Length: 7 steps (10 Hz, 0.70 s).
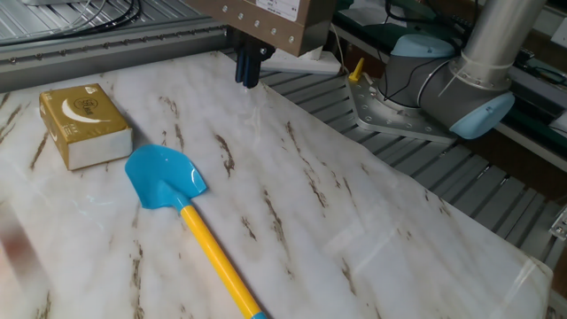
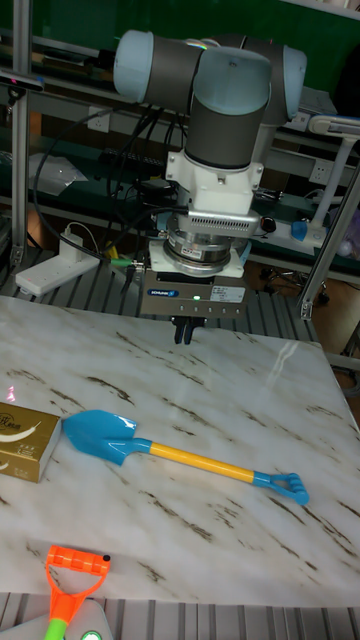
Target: Use a shovel to scoop up an object
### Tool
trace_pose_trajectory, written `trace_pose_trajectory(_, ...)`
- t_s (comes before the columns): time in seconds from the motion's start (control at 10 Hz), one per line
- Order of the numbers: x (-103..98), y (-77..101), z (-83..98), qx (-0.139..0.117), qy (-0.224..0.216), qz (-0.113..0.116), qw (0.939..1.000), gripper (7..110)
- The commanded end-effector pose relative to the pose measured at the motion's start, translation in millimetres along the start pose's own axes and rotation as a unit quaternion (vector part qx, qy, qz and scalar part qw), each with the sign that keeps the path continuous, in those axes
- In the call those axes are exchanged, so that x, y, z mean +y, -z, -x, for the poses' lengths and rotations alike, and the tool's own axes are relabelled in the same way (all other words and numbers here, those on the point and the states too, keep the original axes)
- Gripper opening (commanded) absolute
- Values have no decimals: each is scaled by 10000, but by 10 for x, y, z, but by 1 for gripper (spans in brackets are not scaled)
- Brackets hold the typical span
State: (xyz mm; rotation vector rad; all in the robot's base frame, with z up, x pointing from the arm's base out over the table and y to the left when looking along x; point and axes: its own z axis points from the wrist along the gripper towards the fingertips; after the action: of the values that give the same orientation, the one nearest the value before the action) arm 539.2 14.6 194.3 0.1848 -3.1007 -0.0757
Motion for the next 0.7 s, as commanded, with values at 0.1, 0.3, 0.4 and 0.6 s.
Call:
trace_pose_trajectory(0.1, 31, 6, 45, -81, 43, 69, 9999, 7)
trace_pose_trajectory(0.3, 15, 13, 184, -370, 434, 33, 9984, 7)
trace_pose_trajectory(0.4, 16, 7, 284, -546, 678, 14, 9962, 7)
trace_pose_trajectory(0.6, 14, -117, 421, -609, 1030, -99, 9928, 7)
